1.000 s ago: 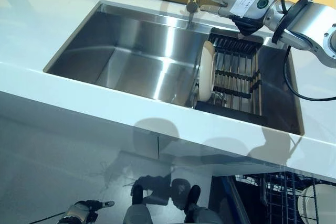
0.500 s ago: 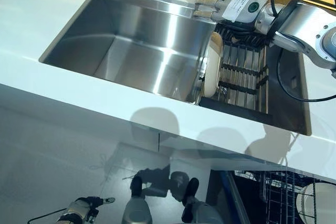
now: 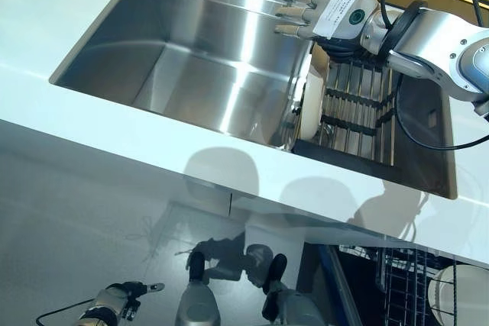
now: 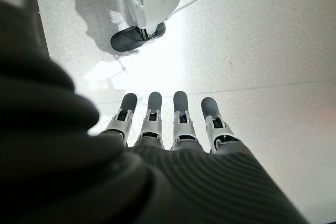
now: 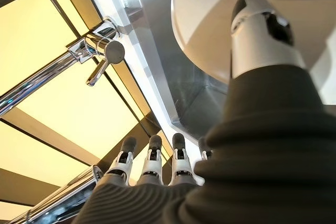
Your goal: Take plates into dishwasher
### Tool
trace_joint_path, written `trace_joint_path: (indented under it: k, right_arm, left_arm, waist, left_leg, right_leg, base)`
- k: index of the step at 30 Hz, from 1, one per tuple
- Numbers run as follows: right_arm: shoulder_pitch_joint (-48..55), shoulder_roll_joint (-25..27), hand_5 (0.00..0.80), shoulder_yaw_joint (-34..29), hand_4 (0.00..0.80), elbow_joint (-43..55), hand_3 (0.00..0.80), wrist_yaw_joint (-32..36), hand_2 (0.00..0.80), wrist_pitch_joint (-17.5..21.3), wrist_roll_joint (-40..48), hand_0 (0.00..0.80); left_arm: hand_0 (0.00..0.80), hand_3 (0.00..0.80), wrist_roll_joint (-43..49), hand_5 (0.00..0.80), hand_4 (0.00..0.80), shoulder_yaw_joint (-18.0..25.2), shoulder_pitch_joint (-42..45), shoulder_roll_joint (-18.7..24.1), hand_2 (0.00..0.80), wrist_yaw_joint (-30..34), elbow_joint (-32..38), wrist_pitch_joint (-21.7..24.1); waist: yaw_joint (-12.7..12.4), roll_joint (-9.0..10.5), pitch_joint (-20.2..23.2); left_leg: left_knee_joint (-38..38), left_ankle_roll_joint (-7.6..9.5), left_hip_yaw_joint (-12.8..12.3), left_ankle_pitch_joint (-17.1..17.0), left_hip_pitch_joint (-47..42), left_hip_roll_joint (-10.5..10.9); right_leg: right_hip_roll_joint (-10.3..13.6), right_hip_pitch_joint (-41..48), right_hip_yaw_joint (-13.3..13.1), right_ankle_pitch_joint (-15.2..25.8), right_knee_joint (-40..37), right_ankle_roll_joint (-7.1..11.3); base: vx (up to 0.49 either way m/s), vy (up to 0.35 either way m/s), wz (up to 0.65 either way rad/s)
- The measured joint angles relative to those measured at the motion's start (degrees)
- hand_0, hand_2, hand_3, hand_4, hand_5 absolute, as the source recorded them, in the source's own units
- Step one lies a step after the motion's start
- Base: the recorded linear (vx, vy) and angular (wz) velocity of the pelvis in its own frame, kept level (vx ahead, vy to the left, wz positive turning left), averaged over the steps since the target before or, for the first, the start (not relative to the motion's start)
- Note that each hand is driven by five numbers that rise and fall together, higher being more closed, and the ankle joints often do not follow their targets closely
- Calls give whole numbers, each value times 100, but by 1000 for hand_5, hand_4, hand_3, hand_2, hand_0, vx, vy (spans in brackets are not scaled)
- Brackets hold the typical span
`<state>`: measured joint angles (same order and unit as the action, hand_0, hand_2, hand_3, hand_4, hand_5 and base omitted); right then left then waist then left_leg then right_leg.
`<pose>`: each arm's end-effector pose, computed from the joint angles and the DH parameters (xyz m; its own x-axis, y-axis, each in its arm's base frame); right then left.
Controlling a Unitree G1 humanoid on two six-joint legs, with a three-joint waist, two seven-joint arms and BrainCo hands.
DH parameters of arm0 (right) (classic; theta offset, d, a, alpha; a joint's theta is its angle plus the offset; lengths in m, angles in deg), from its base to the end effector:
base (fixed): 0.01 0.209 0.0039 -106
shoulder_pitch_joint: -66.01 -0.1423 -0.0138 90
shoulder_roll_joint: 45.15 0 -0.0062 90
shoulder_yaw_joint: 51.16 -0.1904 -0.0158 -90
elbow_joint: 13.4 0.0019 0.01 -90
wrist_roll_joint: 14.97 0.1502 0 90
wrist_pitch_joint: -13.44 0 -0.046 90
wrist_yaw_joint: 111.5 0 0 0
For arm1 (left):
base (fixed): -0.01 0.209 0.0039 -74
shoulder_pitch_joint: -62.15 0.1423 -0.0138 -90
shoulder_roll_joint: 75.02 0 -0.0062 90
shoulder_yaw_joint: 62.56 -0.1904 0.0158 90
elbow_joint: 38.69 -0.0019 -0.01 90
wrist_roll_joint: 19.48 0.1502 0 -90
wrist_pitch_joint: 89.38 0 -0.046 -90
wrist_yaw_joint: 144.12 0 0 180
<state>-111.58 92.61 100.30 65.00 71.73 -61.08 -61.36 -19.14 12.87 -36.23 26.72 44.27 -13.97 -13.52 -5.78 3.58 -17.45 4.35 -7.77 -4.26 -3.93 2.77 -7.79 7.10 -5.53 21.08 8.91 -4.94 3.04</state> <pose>0.3085 -0.1641 0.3388 0.7598 0.6481 0.0521 0.5553 -0.6051 -0.5705 0.1351 0.3013 -0.0888 0.2816 0.2803 -0.9177 0.2691 0.8949 0.3559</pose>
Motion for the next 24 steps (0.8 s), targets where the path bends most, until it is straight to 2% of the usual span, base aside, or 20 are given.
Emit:
trace_joint_path:
  k: [11,19,23,24]
  right_arm:
    - [1,-8,0,0,0,31,0,256,0,79,-36,0]
    - [15,-15,0,28,0,35,0,851,0,426,-94,0]
    - [21,-18,0,122,0,34,0,1077,0,459,-94,0]
    - [32,-26,116,192,116,33,116,1147,116,465,-94,116]
  left_arm:
    - [0,0,-2,0,0,-1,-40,6,0,1,0,10]
    - [0,0,-2,0,0,1,-55,37,0,4,2,80]
    - [0,0,-2,0,0,1,-59,58,0,35,1,96]
    - [0,0,-1,0,0,2,-59,58,0,58,2,97]
  waist:
    - [2,1,-7]
    - [2,2,-8]
    - [1,2,-8]
    - [1,2,-8]
  left_leg:
    - [0,0,-6,0,0,-1]
    - [0,0,-8,0,-1,-1]
    - [-1,0,-11,0,-5,-1]
    - [-1,0,-11,0,-5,-1]
  right_leg:
    - [0,-2,0,0,0,0]
    - [0,-2,0,0,0,0]
    - [0,-1,-1,0,0,0]
    - [0,-1,-1,1,0,0]
  base:
    - [0,0,0]
    - [0,0,0]
    - [0,0,0]
    - [0,0,0]
